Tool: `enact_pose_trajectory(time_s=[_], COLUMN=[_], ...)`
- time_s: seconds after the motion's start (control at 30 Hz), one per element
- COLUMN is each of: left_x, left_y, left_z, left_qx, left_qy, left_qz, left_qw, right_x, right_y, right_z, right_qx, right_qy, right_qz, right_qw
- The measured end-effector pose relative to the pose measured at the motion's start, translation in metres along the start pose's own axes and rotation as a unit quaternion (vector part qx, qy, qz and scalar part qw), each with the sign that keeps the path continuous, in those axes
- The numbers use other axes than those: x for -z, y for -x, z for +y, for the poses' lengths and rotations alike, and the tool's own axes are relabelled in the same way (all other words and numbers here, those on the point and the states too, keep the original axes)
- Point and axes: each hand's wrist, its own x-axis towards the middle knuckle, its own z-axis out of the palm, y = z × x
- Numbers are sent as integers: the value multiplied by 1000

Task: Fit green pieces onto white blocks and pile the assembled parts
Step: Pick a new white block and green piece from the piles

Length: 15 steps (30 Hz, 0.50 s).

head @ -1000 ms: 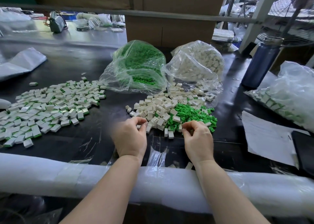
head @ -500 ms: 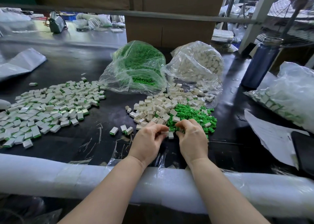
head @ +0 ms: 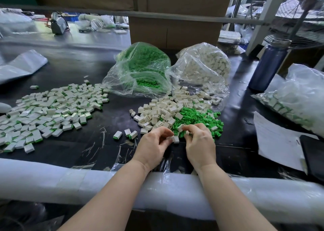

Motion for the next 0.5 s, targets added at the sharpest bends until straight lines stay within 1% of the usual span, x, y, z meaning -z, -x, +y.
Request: enact_pose_trajectory(time_s=[0.17, 0.27, 0.33, 0.37, 0.43, 0.5], left_x=[1, 1, 1, 1, 1, 1], left_y=[0, 0, 0, 0, 0, 0], left_z=[0, 0, 1, 1, 1, 0], left_qx=[-1, 1, 1, 1, 1, 2], left_qy=[6, 11, 13, 14, 16, 17], left_qz=[-4, -6, -8, -10, -12, -15], left_qw=[1000, 1000, 1000, 1000, 1000, 1000], right_x=[-1, 0, 2, 3, 4, 5], right_y=[0, 0, -1, -1, -1, -1], right_z=[2, 1, 2, 3, 5, 6], right_qx=[-10, -19, -60, -91, -141, -149], right_qy=[22, 21, 48, 62, 79, 92], right_qz=[-23, 21, 60, 67, 53, 30], right_qw=[999, 999, 995, 992, 985, 984])
